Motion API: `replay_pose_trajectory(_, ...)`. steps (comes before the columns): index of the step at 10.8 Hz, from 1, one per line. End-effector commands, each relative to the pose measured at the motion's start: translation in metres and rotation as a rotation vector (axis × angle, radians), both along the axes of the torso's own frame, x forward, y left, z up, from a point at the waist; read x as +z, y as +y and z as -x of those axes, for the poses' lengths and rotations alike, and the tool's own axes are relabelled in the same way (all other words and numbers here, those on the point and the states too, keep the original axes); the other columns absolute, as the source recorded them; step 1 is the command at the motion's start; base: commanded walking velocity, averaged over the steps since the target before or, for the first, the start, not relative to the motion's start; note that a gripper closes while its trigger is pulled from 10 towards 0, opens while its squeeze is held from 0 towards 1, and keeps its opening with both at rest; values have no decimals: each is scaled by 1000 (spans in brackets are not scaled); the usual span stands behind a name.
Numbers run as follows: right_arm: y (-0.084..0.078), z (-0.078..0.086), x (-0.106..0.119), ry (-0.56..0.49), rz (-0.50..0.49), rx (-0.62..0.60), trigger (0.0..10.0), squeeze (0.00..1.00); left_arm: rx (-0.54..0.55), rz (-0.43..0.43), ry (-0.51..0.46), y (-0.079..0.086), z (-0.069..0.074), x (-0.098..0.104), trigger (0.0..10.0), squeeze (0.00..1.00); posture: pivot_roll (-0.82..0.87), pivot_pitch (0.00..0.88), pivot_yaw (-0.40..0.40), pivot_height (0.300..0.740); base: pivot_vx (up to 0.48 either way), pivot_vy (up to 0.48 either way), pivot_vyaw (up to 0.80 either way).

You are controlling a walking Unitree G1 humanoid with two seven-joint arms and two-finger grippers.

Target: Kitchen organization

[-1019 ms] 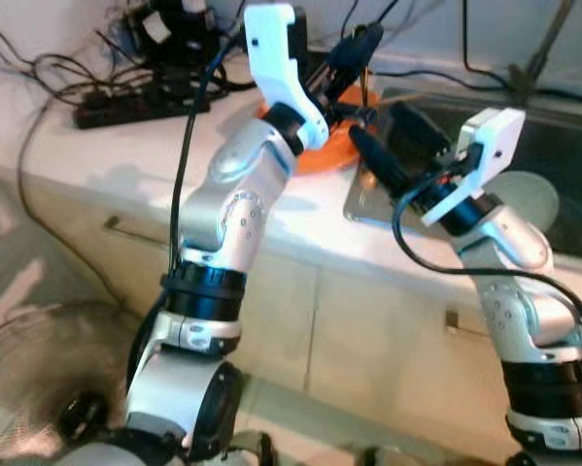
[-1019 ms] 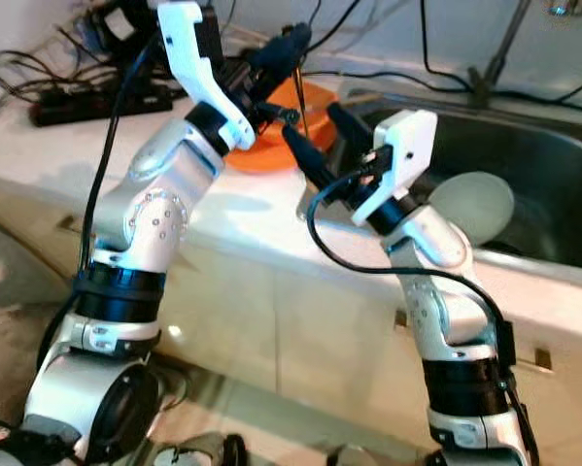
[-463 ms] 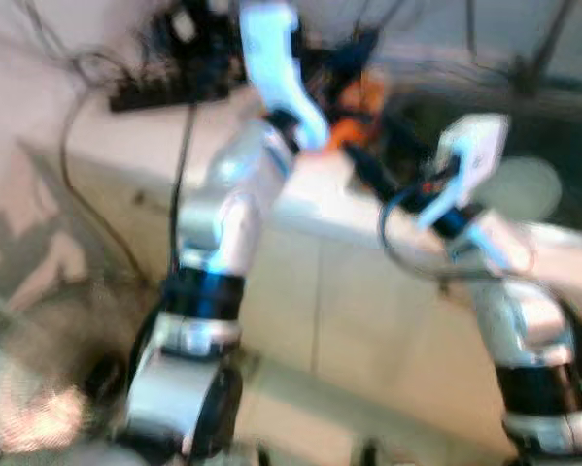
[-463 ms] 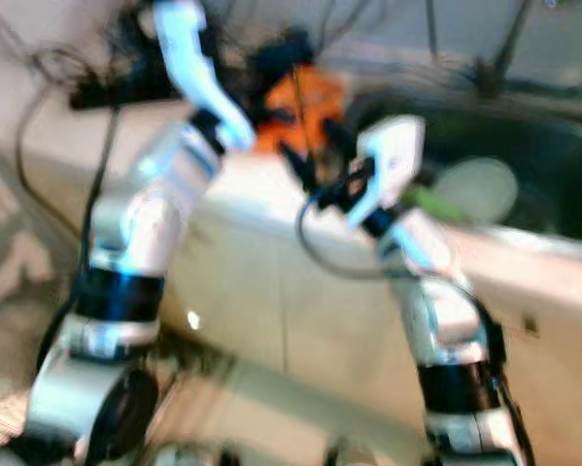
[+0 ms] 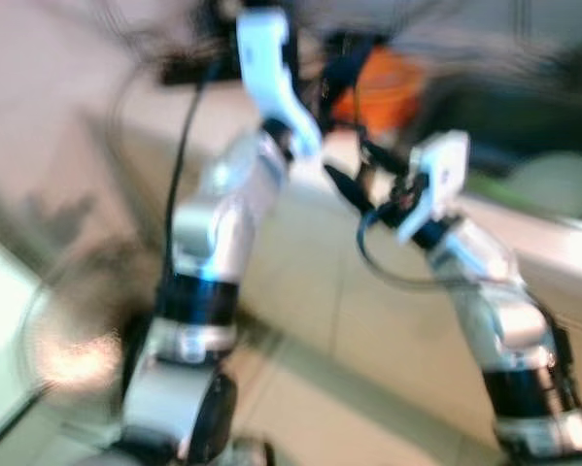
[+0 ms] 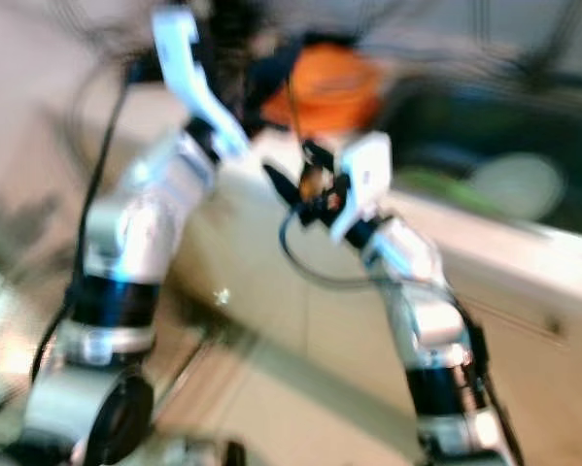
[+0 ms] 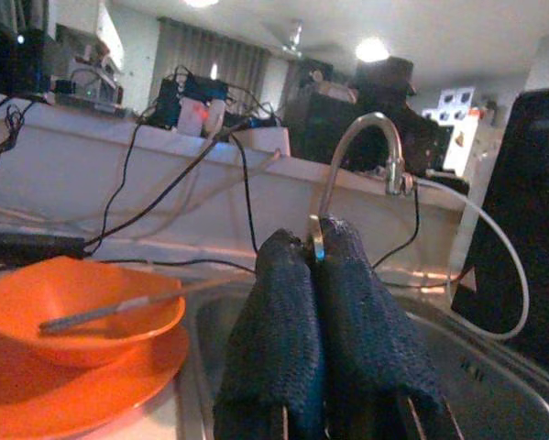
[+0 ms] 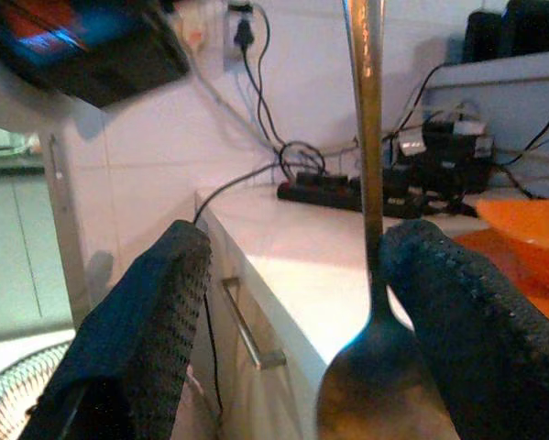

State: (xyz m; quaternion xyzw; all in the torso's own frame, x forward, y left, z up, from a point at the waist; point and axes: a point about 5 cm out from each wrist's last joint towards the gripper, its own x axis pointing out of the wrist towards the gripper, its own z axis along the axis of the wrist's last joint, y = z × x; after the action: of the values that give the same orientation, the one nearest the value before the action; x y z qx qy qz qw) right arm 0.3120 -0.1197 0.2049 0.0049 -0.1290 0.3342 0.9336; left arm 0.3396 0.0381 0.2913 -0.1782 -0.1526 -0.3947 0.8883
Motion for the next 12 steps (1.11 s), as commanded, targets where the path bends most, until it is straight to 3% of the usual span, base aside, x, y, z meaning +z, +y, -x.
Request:
replay_pose_trajectory(1,4,-1,-1,-1,9,-1,10000,0,-27,-3,-9,-1,2,3,10000,0,17,53,61,740,0,0,0)
replay_pose_trajectory(8,7,-10,0,-17,-21,-95,10000,0,-88,-52,18,-4,7,-7,10000,0,24,62,74,740,0,0,0)
replay_pose_trajectory(9,7,-10,-1,-16,-21,-98,4275,0,-90,-52,17,-4,7,-6,10000,0,25,61,76,740,0,0,0)
replay_pose_trajectory(10,7,-11,-2,-14,-25,-99,0,0,-92,-52,15,-4,7,-6,10000,0,26,61,77,740,0,0,0)
replay_pose_trajectory(12,11,-9,-5,-9,-11,-80,0,0,-94,-49,13,-4,8,-5,10000,0,28,63,78,740,0,0,0)
